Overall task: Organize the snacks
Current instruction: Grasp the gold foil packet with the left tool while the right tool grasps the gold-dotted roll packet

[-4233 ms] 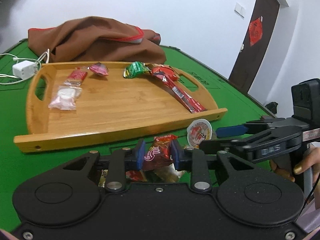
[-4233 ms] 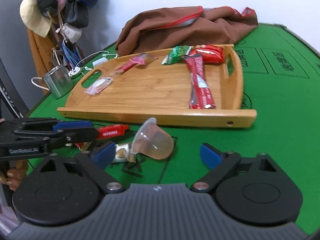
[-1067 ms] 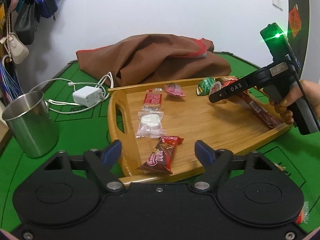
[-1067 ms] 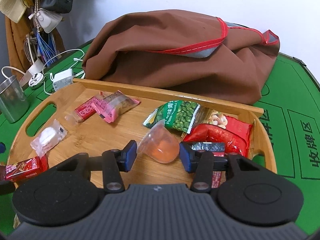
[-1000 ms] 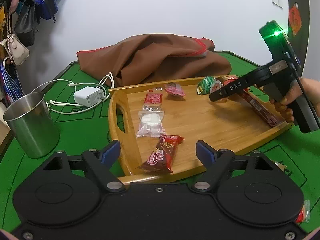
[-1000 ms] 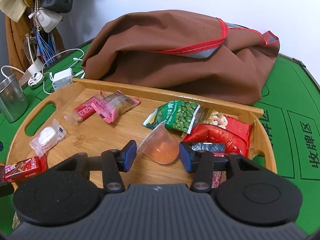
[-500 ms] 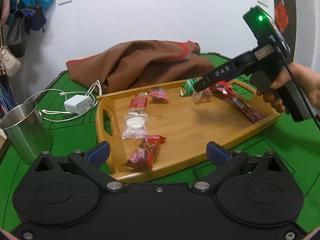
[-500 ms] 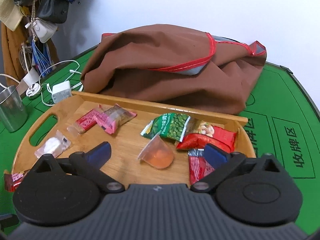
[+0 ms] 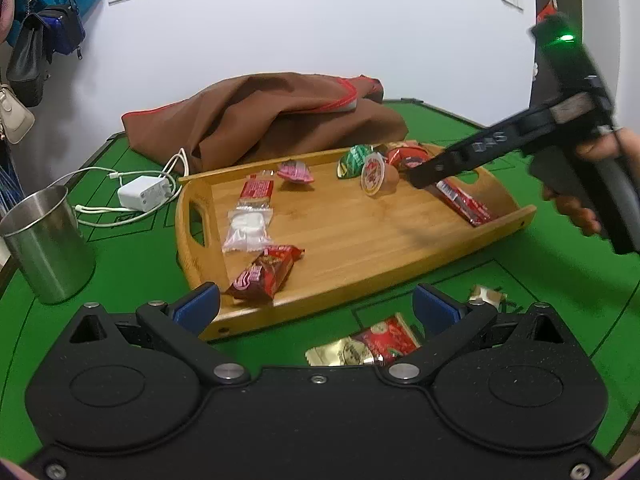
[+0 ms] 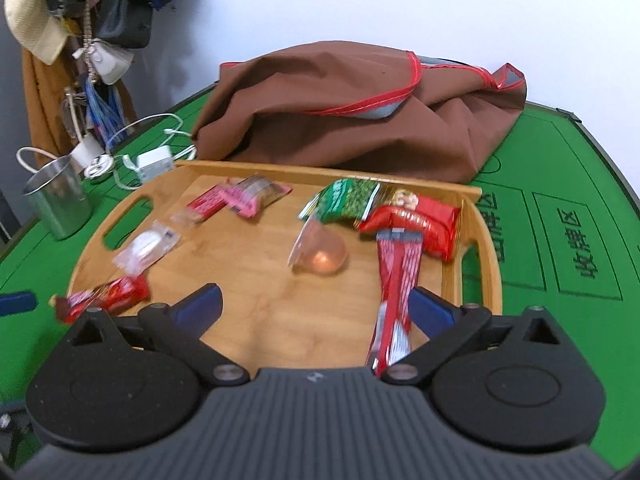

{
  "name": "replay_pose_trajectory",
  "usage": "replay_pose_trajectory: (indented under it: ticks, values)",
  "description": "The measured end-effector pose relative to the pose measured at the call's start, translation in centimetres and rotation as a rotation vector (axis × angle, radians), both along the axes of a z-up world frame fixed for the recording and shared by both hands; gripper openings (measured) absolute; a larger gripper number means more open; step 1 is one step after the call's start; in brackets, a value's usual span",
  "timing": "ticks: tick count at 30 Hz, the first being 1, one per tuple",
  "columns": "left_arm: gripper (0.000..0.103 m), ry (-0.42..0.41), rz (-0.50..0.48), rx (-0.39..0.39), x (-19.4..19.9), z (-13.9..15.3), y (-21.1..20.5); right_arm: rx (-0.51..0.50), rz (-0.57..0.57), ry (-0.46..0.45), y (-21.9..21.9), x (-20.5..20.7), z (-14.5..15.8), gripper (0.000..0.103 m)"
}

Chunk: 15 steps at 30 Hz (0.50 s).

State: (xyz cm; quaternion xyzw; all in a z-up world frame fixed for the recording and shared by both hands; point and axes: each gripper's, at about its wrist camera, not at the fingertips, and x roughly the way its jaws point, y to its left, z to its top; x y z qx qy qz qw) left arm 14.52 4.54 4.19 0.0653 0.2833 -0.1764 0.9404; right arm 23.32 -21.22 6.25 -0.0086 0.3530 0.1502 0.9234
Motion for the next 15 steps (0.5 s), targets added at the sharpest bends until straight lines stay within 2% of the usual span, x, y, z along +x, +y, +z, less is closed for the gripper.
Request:
replay_pose_trajectory:
  ticks: [6, 15]
  values:
    - [0.103, 0.019, 0.011, -0.032, -1.0, -0.4, 0.4, 0.027, 0.050, -0.002, -0.6, -4.0, -0.2, 0.103]
    - [0.103, 0.068, 0.036, -0.060, -2.0, -1.7, 0.6, -0.071, 0.108, -0.026, 0.4, -8.6, -1.9, 0.103]
